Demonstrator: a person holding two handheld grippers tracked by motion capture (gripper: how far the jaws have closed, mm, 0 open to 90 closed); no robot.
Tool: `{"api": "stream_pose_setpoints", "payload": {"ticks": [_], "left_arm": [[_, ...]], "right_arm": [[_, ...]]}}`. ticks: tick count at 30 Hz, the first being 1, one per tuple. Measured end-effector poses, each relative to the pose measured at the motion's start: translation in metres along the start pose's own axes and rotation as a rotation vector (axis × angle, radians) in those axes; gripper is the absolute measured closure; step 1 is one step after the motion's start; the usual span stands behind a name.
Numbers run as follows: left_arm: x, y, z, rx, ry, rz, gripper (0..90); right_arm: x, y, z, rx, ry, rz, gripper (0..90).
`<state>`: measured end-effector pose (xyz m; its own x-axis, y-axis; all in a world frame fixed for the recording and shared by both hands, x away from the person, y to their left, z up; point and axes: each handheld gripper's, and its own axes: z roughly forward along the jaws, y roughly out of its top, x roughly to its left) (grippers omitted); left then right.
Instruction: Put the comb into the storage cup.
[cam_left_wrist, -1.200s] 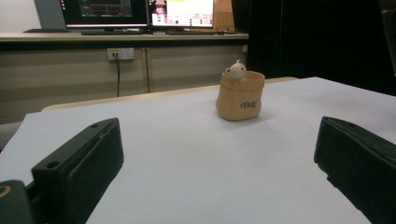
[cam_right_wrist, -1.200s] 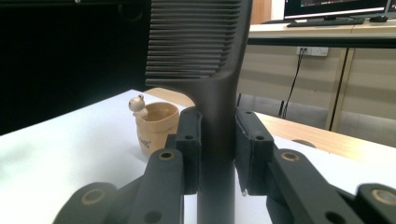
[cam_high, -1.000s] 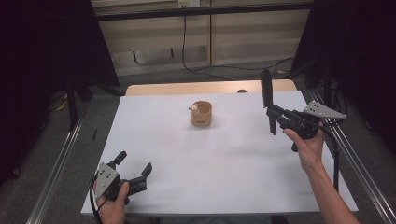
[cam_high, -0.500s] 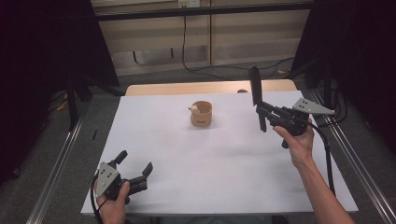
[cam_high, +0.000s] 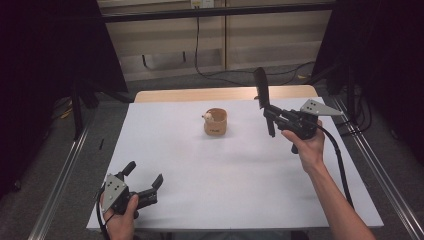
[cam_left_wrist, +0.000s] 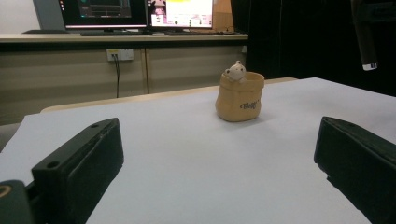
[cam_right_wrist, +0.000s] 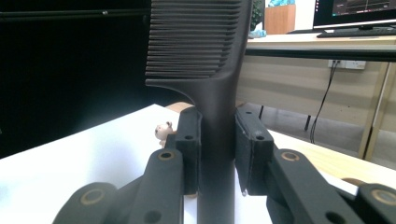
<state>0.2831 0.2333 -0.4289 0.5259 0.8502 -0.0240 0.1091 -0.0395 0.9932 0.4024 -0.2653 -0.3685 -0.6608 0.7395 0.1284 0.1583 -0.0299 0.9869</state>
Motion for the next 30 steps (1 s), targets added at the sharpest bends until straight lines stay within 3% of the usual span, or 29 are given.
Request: {"api": "stream_pose_setpoints", "payload": {"ticks": [18,24,30], "left_arm": [[0.000,0.000,-0.001,-0.006,-0.004,-0.005,1.5],[0.000,0.000,-0.001,-0.004,-0.002,0.003,1.5],[0.000,0.000,-0.001,-0.002,-0.002,0.007,1.5]], "right_arm": [[0.006,0.010,0.045,0.047,0.017,-0.021,73.0],[0.009,0.013,0.057,0.010,0.023,-0.015,73.0],[0.010,0.016,0.069,0.007,0.020,-0.017,73.0]]}}
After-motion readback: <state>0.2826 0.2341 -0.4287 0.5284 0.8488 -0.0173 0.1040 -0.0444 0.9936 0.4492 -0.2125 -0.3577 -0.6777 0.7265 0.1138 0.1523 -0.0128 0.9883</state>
